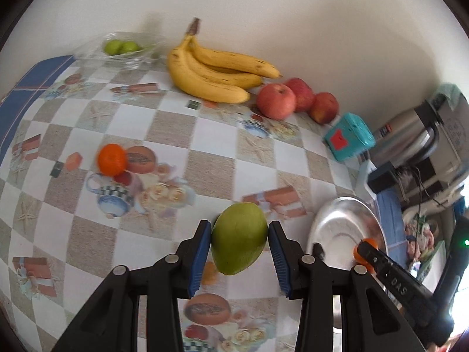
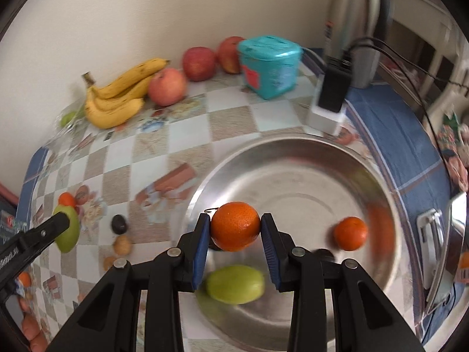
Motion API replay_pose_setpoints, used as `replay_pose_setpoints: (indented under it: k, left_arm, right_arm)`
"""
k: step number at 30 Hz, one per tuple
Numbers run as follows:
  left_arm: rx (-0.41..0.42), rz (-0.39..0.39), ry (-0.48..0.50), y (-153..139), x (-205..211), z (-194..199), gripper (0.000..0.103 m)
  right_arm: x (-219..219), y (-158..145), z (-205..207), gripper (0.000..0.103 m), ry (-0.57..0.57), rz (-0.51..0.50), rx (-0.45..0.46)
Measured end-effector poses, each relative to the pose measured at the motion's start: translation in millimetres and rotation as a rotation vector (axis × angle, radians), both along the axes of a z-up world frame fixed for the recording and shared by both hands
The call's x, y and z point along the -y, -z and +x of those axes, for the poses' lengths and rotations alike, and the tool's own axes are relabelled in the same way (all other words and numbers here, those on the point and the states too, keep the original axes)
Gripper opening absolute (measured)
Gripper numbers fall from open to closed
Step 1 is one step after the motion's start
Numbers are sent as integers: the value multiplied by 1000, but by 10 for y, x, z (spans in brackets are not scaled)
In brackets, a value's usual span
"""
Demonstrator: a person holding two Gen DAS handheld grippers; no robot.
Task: Organize fruits
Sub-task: 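Carry the green pear and orange into the steel bowl and open both tools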
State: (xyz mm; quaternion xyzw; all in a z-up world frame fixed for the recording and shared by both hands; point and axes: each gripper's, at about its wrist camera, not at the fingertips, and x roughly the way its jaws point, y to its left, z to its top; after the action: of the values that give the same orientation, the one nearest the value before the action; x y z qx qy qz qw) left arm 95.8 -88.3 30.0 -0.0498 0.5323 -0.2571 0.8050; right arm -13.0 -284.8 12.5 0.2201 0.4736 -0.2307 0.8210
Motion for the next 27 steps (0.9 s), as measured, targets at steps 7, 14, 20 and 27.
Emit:
replay_pose_setpoints:
  k: [7,14,20,27]
  left_arm:
    - [27,-1,159,-54,524,-346,43]
    - [67,18,276,-21,904,-667,43]
    - [80,49,333,72,1106,-806,43]
    - [127,79,346,88,1338,-773,43]
  right_arm:
    - [396,-31,-312,36,111,23,17]
    - [549,-96,-441,37,144,38,59]
    - [590,-54,-454,37,148,60,60]
    - [642,28,-425,37,148,66,63]
